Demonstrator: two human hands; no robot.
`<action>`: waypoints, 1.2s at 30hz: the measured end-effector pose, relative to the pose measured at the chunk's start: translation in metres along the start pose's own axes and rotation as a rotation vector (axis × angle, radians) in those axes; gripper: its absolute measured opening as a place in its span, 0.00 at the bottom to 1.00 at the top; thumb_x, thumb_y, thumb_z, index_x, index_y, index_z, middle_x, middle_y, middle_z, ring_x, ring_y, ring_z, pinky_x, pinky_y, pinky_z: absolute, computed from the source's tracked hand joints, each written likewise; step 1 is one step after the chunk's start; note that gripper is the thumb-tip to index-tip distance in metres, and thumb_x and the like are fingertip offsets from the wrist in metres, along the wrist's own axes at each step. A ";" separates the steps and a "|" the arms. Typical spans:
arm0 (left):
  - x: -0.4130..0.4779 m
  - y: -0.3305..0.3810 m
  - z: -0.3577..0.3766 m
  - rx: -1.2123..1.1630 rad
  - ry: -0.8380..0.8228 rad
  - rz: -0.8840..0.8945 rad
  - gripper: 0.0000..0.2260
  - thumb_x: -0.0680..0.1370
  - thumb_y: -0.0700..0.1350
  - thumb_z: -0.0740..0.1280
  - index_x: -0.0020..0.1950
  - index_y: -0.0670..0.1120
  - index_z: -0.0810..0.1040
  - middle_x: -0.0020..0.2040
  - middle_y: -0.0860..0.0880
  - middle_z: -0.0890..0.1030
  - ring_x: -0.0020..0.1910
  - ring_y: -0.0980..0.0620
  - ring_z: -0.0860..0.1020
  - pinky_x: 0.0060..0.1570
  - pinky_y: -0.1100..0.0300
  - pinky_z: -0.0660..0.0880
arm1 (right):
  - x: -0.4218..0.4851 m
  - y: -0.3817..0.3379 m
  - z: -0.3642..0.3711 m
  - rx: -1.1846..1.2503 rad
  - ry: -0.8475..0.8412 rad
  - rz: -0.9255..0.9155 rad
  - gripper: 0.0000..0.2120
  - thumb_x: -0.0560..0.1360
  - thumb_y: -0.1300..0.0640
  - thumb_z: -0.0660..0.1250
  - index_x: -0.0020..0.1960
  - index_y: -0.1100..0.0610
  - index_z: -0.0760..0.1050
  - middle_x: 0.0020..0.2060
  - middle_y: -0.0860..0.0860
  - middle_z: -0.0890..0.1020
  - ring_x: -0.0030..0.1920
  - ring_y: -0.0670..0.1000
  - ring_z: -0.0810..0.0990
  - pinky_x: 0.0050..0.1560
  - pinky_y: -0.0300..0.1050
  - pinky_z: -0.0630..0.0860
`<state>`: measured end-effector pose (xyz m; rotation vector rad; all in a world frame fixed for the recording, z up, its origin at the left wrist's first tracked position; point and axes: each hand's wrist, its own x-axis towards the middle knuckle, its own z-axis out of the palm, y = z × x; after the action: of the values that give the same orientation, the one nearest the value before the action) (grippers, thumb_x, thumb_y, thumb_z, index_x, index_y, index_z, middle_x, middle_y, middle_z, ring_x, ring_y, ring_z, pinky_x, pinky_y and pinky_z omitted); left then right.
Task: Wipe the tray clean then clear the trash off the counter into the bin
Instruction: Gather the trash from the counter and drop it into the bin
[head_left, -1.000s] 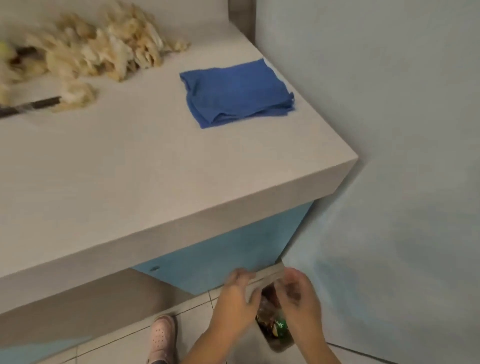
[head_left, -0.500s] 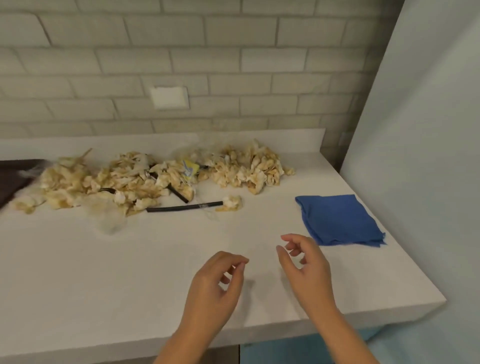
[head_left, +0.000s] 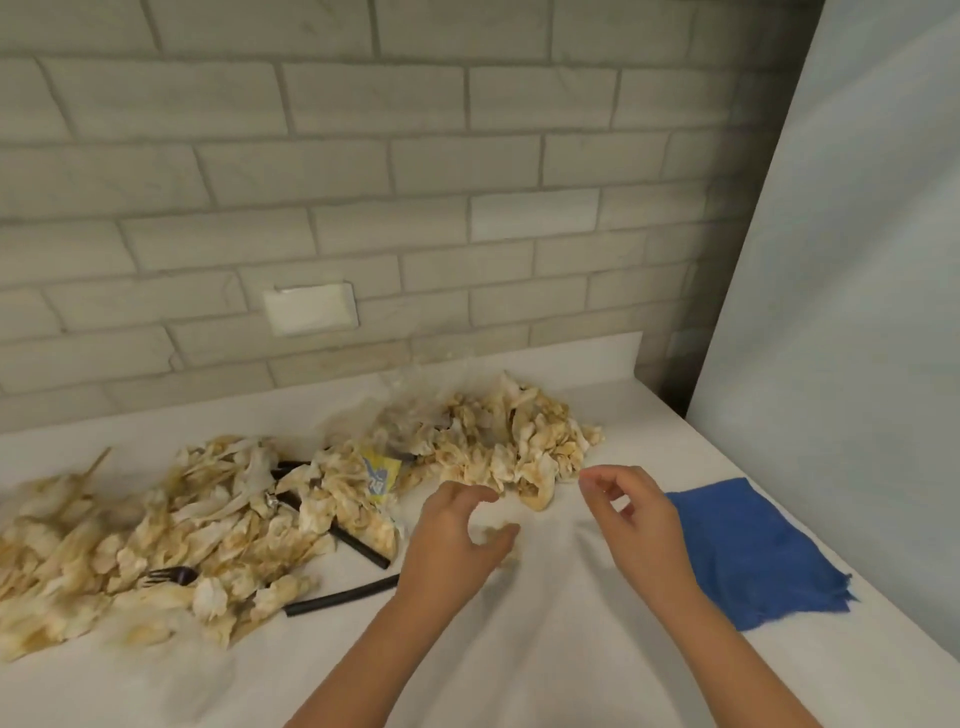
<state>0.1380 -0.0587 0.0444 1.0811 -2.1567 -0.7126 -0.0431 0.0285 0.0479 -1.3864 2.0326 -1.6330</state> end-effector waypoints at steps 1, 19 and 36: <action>0.017 0.003 0.012 0.069 -0.014 0.042 0.17 0.72 0.54 0.71 0.58 0.52 0.78 0.54 0.54 0.73 0.55 0.56 0.72 0.49 0.73 0.66 | 0.016 0.004 0.000 -0.003 -0.001 0.009 0.06 0.74 0.57 0.68 0.46 0.46 0.79 0.44 0.44 0.79 0.45 0.43 0.76 0.40 0.27 0.69; 0.096 -0.050 0.071 0.215 -0.139 -0.033 0.30 0.76 0.37 0.59 0.73 0.62 0.57 0.68 0.47 0.68 0.39 0.56 0.75 0.35 0.68 0.68 | 0.183 0.119 0.071 -0.417 -0.586 0.073 0.33 0.71 0.42 0.70 0.72 0.46 0.63 0.64 0.52 0.72 0.63 0.55 0.73 0.60 0.46 0.72; 0.092 -0.025 0.030 -0.163 0.087 -0.261 0.13 0.63 0.53 0.73 0.42 0.48 0.80 0.52 0.55 0.74 0.53 0.65 0.73 0.52 0.74 0.65 | 0.117 0.092 0.022 -0.010 -0.363 0.165 0.24 0.62 0.37 0.71 0.55 0.43 0.72 0.51 0.42 0.74 0.54 0.43 0.72 0.55 0.40 0.69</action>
<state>0.0850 -0.1423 0.0331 1.2937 -1.8684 -0.9234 -0.1427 -0.0774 0.0072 -1.3598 1.8853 -1.2042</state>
